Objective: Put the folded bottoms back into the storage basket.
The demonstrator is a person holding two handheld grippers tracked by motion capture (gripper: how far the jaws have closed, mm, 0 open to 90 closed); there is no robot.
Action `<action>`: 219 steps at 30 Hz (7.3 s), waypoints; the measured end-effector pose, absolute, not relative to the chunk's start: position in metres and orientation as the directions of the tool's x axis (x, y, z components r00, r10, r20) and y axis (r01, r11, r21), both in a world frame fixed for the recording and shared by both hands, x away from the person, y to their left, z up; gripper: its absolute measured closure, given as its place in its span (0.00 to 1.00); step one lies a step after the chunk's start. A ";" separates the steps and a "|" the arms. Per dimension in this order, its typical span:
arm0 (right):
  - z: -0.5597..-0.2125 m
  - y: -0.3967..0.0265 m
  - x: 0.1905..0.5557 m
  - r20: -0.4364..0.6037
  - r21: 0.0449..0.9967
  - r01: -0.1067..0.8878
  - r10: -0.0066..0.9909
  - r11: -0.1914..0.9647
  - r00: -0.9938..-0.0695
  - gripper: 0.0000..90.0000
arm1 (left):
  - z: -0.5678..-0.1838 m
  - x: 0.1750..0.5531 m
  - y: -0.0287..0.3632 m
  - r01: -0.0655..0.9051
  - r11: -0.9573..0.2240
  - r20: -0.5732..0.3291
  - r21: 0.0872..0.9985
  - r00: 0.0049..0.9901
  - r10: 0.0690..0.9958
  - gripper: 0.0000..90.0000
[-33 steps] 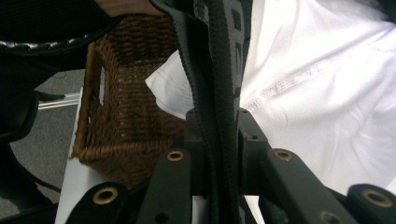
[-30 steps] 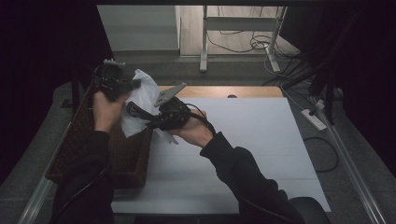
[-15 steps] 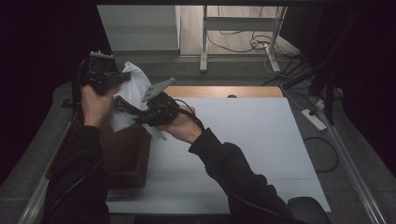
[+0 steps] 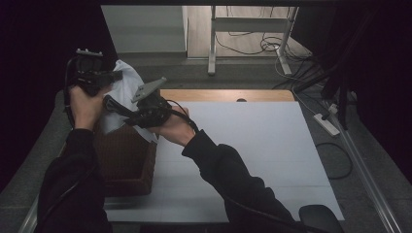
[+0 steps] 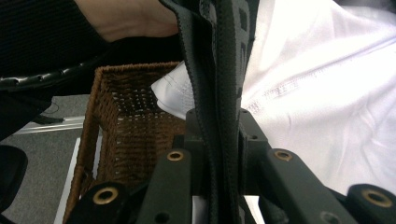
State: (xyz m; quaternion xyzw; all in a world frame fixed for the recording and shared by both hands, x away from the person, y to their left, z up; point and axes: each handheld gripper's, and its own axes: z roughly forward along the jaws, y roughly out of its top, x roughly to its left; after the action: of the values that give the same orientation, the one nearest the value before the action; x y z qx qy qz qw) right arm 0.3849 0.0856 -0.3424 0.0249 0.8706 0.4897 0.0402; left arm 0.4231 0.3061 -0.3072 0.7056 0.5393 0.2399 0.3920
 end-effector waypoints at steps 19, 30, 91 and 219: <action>-0.349 0.123 0.378 -0.046 0.863 -0.005 0.068 0.505 -0.997 0.87 | -0.312 0.415 0.340 0.573 -0.090 -0.094 0.815 0.284 0.954 0.91; -0.377 0.136 0.377 -0.031 0.847 0.025 0.096 0.531 -0.995 0.87 | -0.338 0.424 0.349 0.602 -0.063 -0.162 0.796 0.312 0.936 0.91; -0.412 0.119 0.389 0.094 0.828 0.189 0.202 0.528 -0.975 0.22 | -0.433 0.407 0.379 0.690 -0.029 -0.207 0.724 0.257 0.944 0.07; -0.424 -0.159 0.353 0.103 0.794 0.342 0.443 0.503 -0.891 0.00 | -0.428 0.269 0.256 0.605 -0.191 -0.203 0.773 0.522 0.829 0.00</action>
State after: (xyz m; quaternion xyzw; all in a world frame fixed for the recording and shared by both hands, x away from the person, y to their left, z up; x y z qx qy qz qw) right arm 0.3535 -0.1590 -0.4243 0.2266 0.8651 0.4439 0.0569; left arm 0.2694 0.2562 -0.4280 0.7606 0.4712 0.1308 0.4271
